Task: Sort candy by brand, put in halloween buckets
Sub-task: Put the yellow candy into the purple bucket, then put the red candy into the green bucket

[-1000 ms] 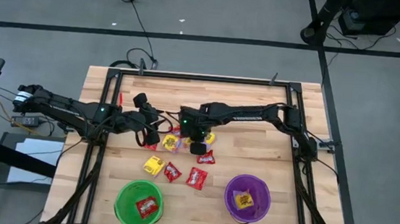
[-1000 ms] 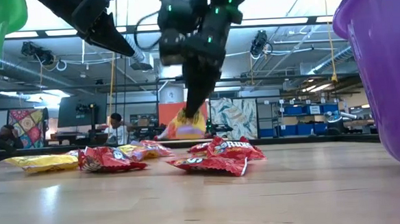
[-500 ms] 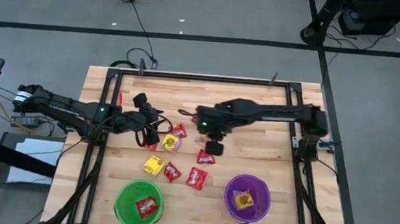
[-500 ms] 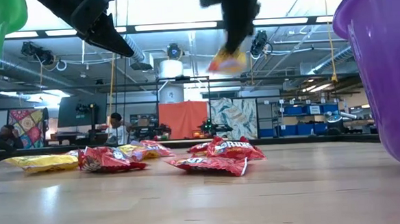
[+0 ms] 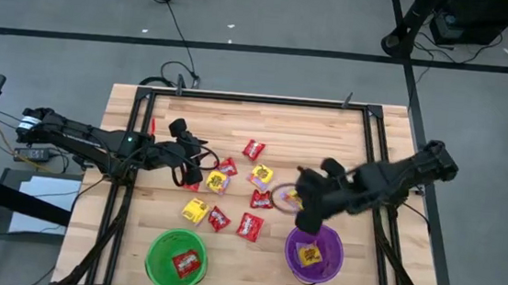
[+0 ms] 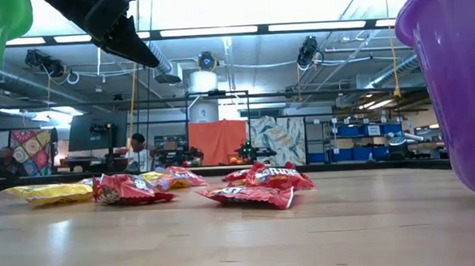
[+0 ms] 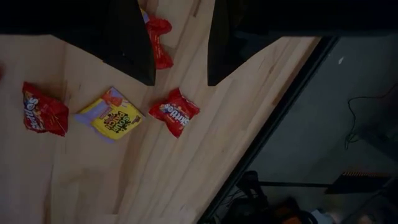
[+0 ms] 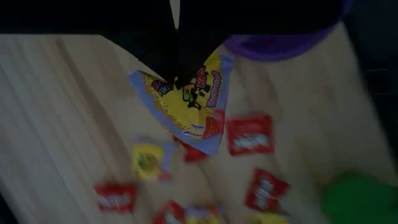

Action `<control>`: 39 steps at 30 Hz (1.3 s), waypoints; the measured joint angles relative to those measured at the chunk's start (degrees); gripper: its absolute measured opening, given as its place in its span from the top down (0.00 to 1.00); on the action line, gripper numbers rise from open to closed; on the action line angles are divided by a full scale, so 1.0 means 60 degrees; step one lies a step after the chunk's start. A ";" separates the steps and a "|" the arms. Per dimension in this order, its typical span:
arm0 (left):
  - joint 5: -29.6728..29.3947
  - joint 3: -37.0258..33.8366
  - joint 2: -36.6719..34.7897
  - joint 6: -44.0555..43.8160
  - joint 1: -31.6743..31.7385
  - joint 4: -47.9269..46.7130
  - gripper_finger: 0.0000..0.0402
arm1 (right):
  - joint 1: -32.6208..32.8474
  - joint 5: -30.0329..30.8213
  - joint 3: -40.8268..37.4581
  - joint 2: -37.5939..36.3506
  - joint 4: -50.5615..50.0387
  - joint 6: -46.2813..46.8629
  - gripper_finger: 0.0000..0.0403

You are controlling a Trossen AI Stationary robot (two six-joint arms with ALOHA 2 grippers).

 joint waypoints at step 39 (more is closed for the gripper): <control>-0.0002 0.0000 -0.0002 0.0248 0.0000 -0.0007 0.62 | 0.2905 -0.1082 -0.1449 0.0104 0.0404 0.6594 0.72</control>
